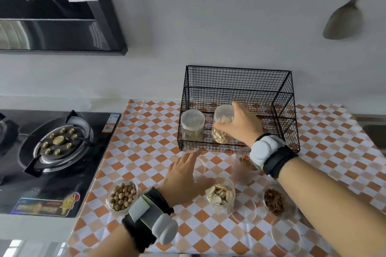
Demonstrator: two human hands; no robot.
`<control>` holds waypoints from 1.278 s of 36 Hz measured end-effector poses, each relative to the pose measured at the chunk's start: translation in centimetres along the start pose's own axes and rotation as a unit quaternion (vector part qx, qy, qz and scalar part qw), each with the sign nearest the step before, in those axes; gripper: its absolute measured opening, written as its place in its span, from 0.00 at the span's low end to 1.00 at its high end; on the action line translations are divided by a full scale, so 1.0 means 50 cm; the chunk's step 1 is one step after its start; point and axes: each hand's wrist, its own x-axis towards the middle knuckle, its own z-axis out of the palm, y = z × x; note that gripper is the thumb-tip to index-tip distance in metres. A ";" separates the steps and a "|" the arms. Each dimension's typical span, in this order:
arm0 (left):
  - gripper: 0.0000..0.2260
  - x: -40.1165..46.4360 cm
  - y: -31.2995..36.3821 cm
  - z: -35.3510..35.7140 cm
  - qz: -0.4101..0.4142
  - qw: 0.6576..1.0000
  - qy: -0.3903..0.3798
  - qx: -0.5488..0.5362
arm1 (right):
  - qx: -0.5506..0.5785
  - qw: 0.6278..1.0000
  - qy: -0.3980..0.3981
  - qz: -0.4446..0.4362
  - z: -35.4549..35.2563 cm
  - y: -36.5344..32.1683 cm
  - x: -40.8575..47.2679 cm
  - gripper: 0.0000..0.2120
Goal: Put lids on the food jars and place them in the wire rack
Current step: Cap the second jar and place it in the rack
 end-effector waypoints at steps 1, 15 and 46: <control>0.39 0.000 -0.004 0.000 -0.002 1.000 0.000 -0.002 | -0.002 1.000 0.001 0.002 0.004 -0.004 0.003 0.47; 0.38 0.007 -0.021 0.001 -0.020 1.000 -0.003 0.005 | -0.041 0.998 -0.031 0.029 0.040 0.006 0.038 0.43; 0.35 -0.003 -0.026 0.006 -0.040 0.999 -0.002 0.003 | -0.017 0.991 -0.117 0.054 0.078 0.049 0.033 0.49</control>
